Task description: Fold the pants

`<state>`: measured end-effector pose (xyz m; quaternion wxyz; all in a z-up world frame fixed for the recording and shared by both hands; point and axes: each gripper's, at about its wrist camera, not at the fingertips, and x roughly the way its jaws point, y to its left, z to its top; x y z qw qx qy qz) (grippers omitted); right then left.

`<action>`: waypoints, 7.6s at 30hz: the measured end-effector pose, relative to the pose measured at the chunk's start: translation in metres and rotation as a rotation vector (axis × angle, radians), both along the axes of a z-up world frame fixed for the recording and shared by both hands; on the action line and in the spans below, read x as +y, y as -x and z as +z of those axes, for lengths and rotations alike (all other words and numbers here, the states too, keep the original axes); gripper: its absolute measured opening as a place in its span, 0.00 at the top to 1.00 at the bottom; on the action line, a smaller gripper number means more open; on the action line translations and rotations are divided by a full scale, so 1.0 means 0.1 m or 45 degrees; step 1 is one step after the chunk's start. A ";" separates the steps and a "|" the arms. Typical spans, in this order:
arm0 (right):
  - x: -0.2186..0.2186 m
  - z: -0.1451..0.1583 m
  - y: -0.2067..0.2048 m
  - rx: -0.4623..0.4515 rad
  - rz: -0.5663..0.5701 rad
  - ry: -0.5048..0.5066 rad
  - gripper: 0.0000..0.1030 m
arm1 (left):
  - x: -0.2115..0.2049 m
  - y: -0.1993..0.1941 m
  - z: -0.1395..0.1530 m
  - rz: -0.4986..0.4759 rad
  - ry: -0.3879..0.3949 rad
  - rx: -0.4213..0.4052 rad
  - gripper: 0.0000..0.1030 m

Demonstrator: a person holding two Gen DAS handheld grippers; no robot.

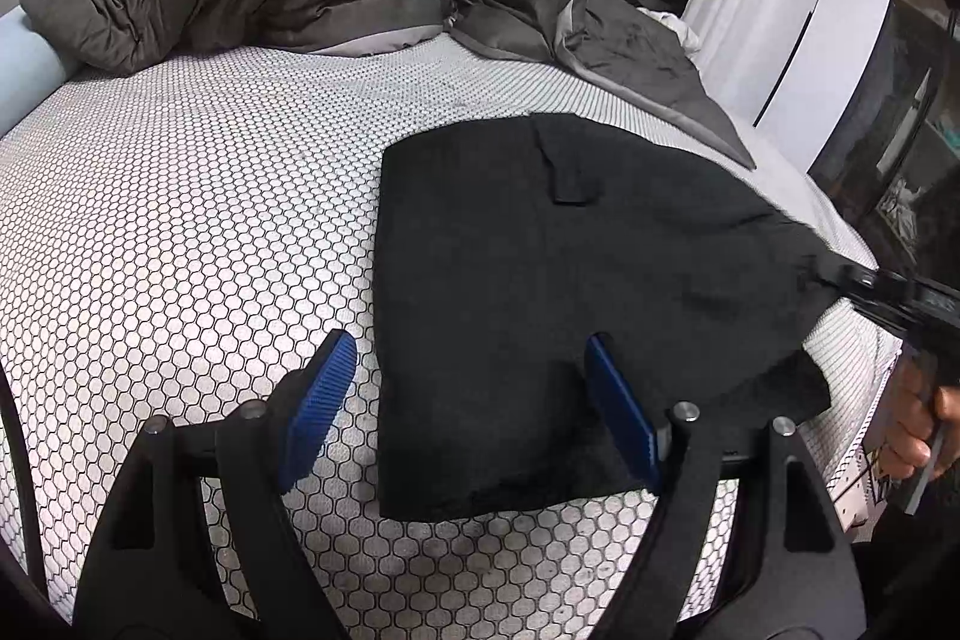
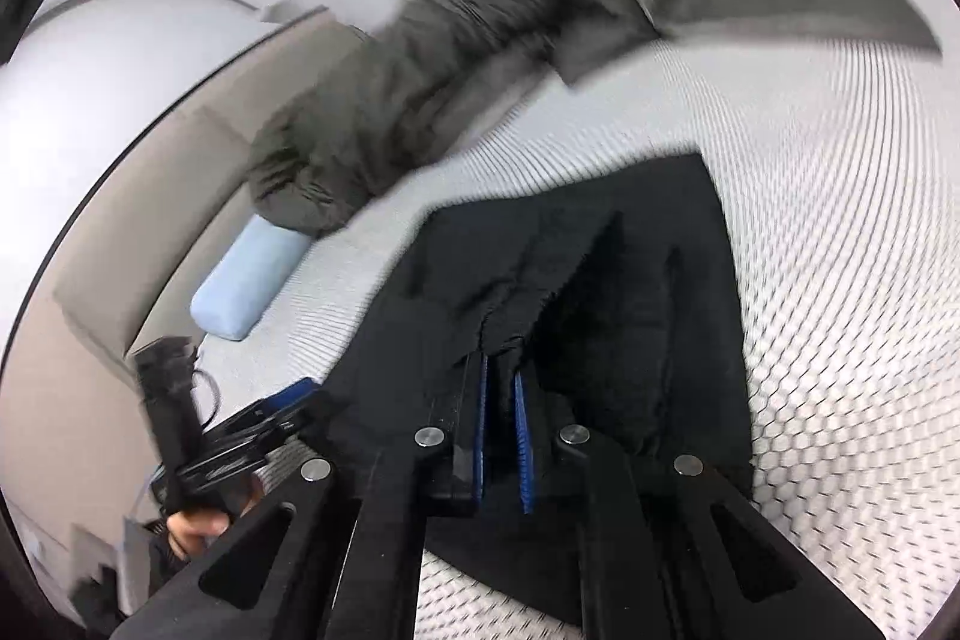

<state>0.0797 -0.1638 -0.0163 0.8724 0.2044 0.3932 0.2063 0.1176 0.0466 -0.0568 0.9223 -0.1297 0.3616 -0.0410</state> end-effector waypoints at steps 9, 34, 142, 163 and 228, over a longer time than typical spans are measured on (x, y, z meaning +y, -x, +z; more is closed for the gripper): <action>-0.25 -0.56 -0.14 0.296 -0.043 0.058 0.89 | -0.13 -0.08 -0.17 -0.023 -0.102 0.105 0.26; -0.22 -0.47 -0.38 0.189 0.000 -0.158 0.89 | -0.07 0.01 -0.13 -0.031 -0.072 0.081 0.26; 0.50 -0.29 -0.24 0.044 0.158 0.595 0.53 | -0.30 -0.44 0.18 -0.340 -0.199 0.119 0.16; 0.64 -0.11 0.28 -0.071 0.292 0.607 0.47 | -0.25 0.12 0.23 -0.400 -0.203 -0.017 0.16; -0.49 -0.13 -0.26 0.158 -0.059 0.106 0.33 | 0.15 -0.21 -0.16 -0.217 0.172 0.243 0.29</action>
